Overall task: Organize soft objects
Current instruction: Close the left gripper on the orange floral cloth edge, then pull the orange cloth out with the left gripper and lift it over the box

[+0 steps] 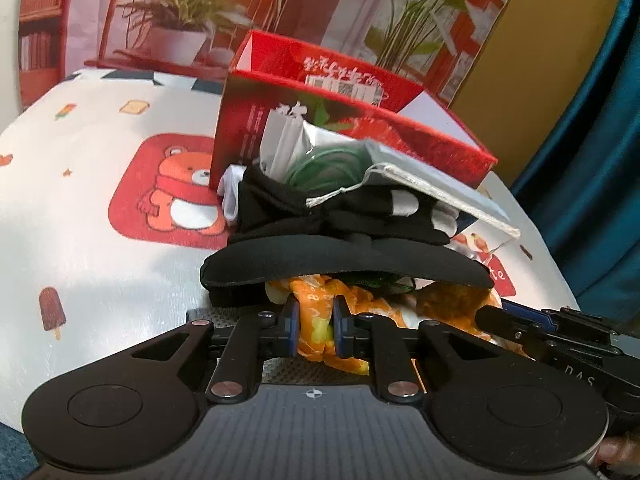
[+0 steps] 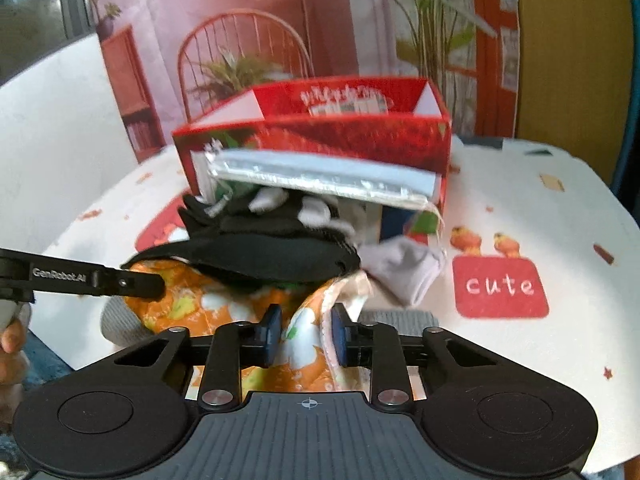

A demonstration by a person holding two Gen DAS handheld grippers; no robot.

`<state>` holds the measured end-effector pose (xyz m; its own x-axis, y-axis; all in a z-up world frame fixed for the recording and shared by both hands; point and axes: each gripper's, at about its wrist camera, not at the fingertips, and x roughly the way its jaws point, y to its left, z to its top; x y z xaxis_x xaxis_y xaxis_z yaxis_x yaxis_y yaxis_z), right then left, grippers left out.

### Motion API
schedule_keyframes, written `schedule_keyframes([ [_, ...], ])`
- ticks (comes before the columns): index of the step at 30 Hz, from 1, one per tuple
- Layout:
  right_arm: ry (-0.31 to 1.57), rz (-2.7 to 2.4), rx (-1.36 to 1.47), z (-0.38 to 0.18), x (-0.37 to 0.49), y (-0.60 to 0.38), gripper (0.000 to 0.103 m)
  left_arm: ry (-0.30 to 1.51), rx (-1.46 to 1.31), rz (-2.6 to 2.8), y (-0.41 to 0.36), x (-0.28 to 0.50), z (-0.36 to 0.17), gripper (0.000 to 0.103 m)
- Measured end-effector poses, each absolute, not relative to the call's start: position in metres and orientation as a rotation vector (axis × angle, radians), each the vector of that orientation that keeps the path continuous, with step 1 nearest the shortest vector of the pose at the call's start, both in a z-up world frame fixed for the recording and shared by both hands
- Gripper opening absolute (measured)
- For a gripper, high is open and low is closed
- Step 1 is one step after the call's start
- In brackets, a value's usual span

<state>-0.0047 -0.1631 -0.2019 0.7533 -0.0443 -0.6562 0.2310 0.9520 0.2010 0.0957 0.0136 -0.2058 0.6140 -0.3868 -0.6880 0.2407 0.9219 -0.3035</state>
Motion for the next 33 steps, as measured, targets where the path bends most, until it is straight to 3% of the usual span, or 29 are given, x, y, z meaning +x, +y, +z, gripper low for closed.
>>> schedule_keyframes([
  [23, 0.708, -0.146, 0.339, -0.208, -0.005, -0.169, 0.012, 0.848, -0.172, -0.36, 0.012, 0.097, -0.207, 0.016],
  [33, 0.545, -0.107, 0.259, -0.163, -0.022, -0.159, 0.011, 0.677, -0.139, -0.379, 0.02, 0.071, -0.164, 0.015],
])
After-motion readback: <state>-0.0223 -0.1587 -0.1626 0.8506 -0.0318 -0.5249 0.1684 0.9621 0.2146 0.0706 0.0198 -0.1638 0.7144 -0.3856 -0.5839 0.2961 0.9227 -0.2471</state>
